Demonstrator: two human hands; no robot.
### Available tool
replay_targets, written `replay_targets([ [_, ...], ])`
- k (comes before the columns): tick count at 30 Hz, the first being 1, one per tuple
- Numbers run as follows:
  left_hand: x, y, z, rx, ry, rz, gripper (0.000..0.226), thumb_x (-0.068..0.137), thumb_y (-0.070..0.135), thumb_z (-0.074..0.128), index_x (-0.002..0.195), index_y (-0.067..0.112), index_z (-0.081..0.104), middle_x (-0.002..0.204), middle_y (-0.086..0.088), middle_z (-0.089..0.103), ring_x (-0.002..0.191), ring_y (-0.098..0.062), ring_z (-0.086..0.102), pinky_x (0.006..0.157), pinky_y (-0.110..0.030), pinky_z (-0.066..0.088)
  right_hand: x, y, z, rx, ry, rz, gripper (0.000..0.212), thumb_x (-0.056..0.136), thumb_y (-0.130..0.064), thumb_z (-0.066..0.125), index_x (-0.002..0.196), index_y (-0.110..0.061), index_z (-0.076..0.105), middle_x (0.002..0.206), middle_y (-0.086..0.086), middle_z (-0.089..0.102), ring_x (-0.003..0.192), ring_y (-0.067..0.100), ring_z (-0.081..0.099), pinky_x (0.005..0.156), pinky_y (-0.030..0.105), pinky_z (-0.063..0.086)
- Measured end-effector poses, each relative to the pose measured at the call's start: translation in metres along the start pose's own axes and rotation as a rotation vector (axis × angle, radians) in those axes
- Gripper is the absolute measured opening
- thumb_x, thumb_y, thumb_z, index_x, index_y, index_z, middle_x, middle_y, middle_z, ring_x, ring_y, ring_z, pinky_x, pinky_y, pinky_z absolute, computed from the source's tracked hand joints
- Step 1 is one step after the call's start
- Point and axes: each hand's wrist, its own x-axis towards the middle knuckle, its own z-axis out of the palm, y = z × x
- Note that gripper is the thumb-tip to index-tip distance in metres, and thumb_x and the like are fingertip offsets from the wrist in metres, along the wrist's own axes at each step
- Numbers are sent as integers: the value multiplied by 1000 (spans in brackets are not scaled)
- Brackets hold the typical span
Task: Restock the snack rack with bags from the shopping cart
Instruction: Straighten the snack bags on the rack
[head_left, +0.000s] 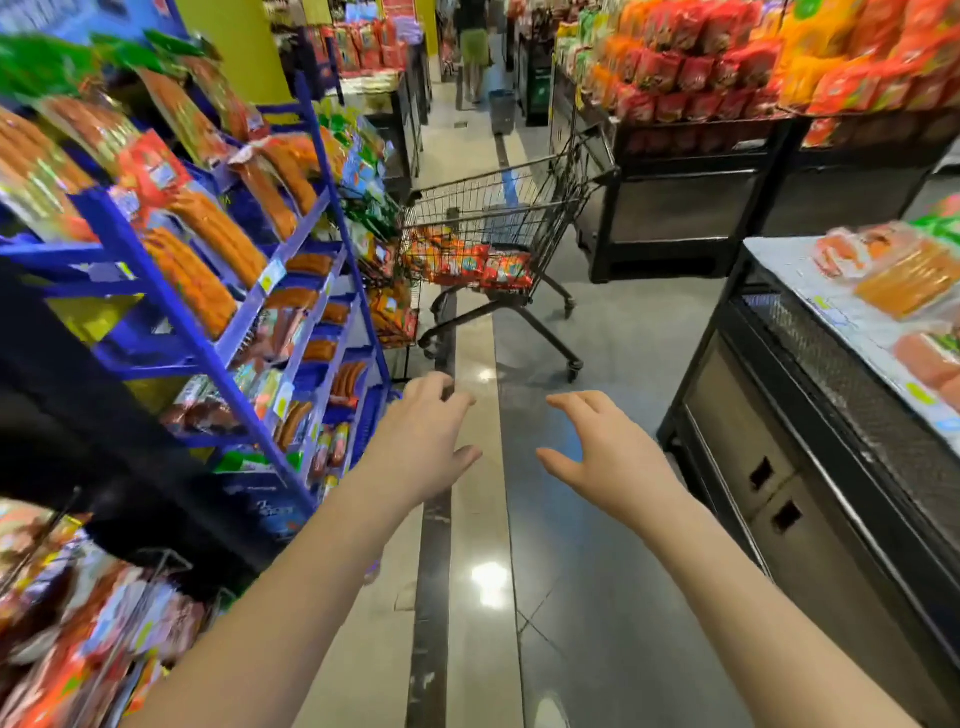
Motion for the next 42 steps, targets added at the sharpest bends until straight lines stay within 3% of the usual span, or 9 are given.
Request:
replay_targets([
  [12, 207, -20, -20, -28, 10, -73, 57, 95, 50, 66, 143, 23, 47, 156, -4, 32, 146, -27, 32, 113, -43, 43, 213, 68, -31, 92, 17, -59, 59, 94, -49, 65, 146, -30, 45, 143, -8, 48, 122, 13, 58, 93, 36, 54],
  [24, 437, -137, -13, -58, -27, -52, 67, 95, 50, 67, 151, 24, 43, 158, -6, 33, 147, -28, 32, 114, -42, 41, 456, 76, 2, 56, -5, -3, 63, 93, -48, 66, 149, -31, 43, 147, -7, 47, 133, 15, 50, 101, 37, 50],
  [30, 536, -196, -26, -41, -35, -22, 63, 93, 49, 69, 147, 23, 47, 150, -5, 38, 140, -28, 38, 111, -43, 44, 568, 67, 6, 80, 6, 31, 62, 94, -48, 65, 149, -30, 44, 149, -6, 46, 131, 18, 52, 99, 37, 50],
  [37, 629, -231, -31, -65, -44, -22, 65, 94, 49, 68, 150, 23, 44, 153, -5, 36, 142, -27, 36, 112, -43, 43, 666, 77, 8, 98, -6, 18, 61, 94, -47, 65, 149, -29, 45, 146, -7, 46, 132, 15, 50, 99, 35, 47],
  [42, 692, -247, -27, -51, -56, -68, 65, 92, 50, 69, 146, 23, 46, 148, -6, 39, 138, -29, 38, 110, -47, 45, 746, 98, 21, 163, -53, -29, 63, 91, -45, 69, 148, -26, 47, 142, -3, 52, 134, 16, 48, 107, 34, 44],
])
